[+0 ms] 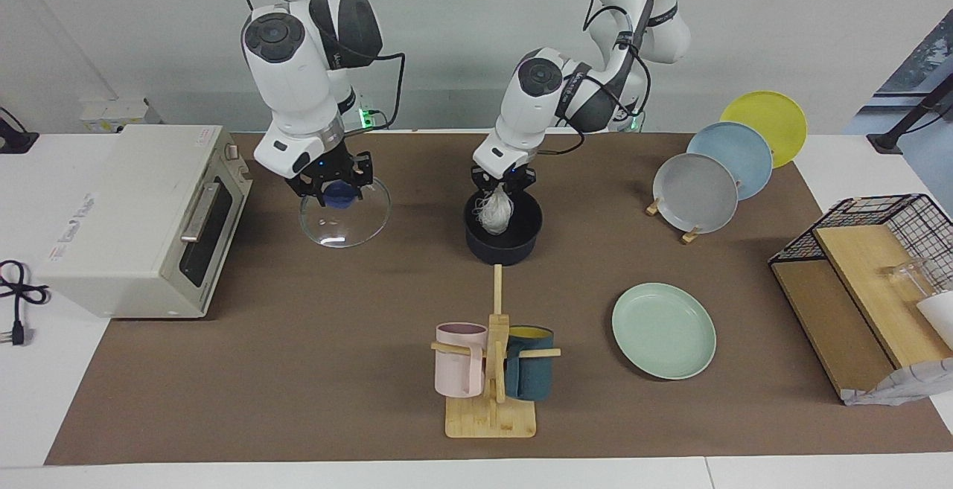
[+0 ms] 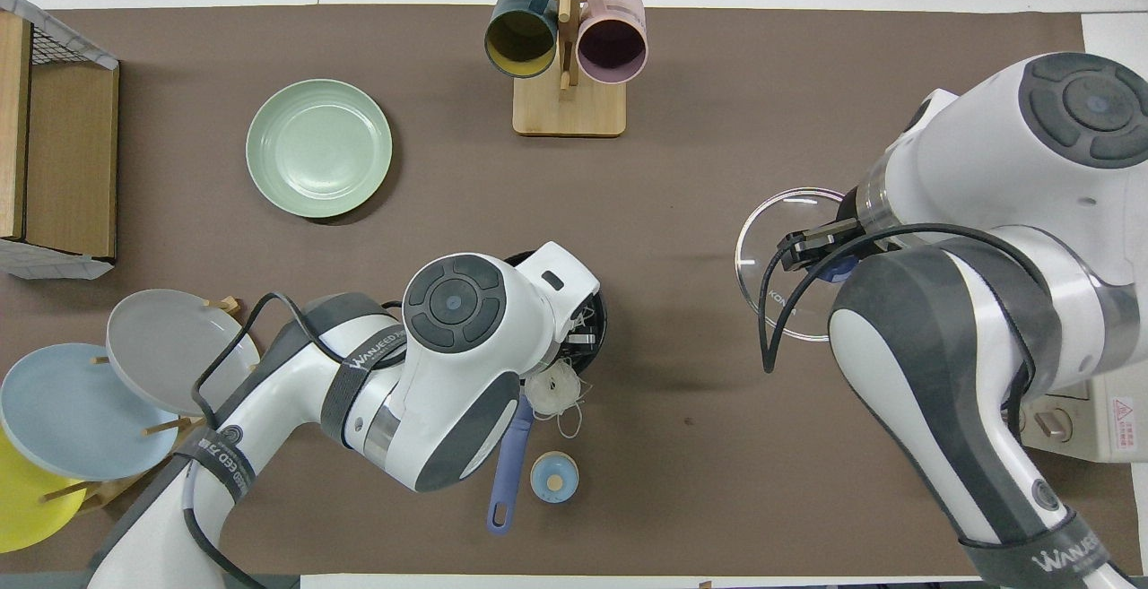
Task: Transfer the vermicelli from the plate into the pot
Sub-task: 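Lower the vermicelli into the pot and open the left gripper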
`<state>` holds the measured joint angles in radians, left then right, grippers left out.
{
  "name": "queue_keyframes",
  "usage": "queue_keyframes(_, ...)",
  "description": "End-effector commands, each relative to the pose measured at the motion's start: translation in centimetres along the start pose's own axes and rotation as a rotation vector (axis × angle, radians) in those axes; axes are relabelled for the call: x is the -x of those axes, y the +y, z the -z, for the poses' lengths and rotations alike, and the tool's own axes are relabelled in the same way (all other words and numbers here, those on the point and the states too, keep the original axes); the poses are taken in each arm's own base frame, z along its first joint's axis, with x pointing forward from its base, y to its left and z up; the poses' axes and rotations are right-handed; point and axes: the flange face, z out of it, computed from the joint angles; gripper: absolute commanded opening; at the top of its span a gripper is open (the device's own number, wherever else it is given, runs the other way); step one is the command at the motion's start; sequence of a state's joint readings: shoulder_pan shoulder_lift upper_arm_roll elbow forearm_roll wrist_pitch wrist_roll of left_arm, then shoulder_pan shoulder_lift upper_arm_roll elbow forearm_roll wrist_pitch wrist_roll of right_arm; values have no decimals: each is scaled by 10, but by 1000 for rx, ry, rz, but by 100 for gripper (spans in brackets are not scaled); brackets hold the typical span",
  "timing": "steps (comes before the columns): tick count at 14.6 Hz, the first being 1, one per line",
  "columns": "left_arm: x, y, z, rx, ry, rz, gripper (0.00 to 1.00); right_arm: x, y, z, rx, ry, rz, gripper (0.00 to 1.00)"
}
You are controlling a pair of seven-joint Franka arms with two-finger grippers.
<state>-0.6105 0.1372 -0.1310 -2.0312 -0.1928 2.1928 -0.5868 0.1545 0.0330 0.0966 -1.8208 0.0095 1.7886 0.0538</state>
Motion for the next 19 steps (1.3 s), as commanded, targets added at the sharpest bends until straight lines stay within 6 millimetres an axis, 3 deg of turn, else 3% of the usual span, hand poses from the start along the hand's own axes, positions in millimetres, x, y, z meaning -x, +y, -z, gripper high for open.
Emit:
queue_keyframes(1,-11,-10,-4,26,15,-21,0,2,-14,4,-14,22,-24,43)
queue_keyframes(4,-27,-26,-1,31,26,-35,0,1,-18,2,-14,19,-24,42)
queue_keyframes(5,-28,-28,-2,28,23,-34,0,1,-18,2,-14,19,-24,36)
queue_keyframes(7,-31,-27,3,26,21,-34,100,2,-23,3,-14,20,-20,32)
queue_keyframes(10,-53,-46,43,21,12,4,100,2,-27,3,-14,25,-38,31)
queue_keyframes(12,-71,-62,91,-3,-5,6,100,2,-29,4,-14,26,-41,31)
queue_keyframes(15,-98,-109,160,-17,9,40,100,0,-84,6,-19,43,-122,31)
queue_keyframes(19,-111,-180,224,-57,77,50,100,-20,-202,6,-32,67,-224,30)
